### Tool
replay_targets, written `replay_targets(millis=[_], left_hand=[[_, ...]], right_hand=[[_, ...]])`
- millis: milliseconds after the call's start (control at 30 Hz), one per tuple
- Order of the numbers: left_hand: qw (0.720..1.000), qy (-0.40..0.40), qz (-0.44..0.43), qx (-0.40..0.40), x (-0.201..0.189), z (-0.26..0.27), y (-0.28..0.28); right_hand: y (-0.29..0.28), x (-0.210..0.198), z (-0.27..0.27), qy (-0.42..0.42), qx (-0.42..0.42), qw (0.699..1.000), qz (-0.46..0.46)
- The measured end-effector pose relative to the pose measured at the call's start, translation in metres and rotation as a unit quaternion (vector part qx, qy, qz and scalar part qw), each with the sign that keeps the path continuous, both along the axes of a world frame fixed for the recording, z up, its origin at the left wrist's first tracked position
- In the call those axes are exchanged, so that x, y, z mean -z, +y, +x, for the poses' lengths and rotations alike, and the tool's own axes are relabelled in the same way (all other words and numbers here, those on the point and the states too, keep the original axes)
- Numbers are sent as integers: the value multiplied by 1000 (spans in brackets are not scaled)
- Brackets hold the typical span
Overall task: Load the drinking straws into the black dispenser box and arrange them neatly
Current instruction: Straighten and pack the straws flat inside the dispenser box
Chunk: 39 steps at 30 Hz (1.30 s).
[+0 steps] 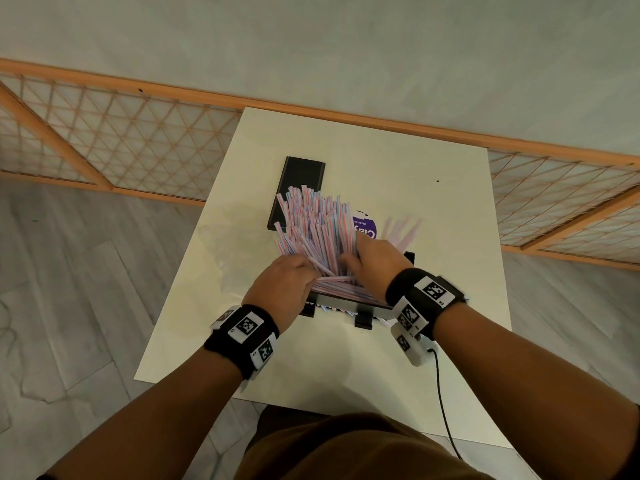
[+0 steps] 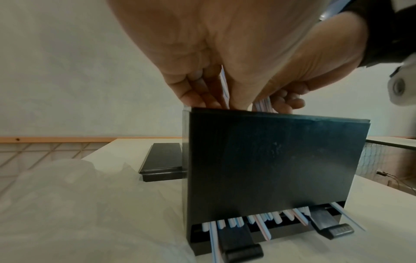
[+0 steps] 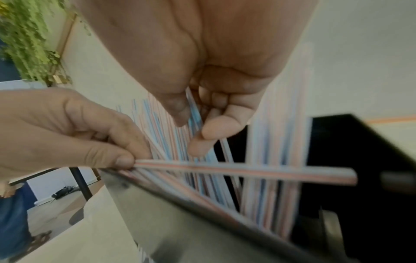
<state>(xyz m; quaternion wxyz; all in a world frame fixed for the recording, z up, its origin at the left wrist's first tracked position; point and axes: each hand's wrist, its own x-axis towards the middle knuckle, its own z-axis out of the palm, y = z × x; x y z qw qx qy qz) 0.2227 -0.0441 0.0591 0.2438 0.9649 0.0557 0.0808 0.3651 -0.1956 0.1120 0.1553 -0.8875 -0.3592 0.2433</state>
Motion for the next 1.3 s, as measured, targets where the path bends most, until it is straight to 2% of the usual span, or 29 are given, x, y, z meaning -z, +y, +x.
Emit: replay_targets(millis=[233,400,500,600,767,967,1167,1300], left_hand=[[1000,8,6,-6,3,1,1],[999,-3,-7,-32,-5,-6,6],[994,4,-68,-86,-16,-17,9],[979,44,-128,-152,-21,-28,11],[949,67,-225,-212,-24,-34,7],[956,63,-213,-193,-28,-26,1],[966,102,-157,-177,-18,-16,-10],[967,108,-134,-190,-15,-9,-11]], right_hand=[[-2,-51,5,-71,-50,994,74],[6,-70,4,-101,-111,987,54],[13,-58,-3,-76,-145,986,-25],[19,-32,-13,-36,-164,980,-110],[26,-4,-22,-37,-177,963,-197],[12,-2,-6,-55,-107,971,-205],[18,24,2,14,-126,963,-239],[15,27,7,94,-104,956,-260]])
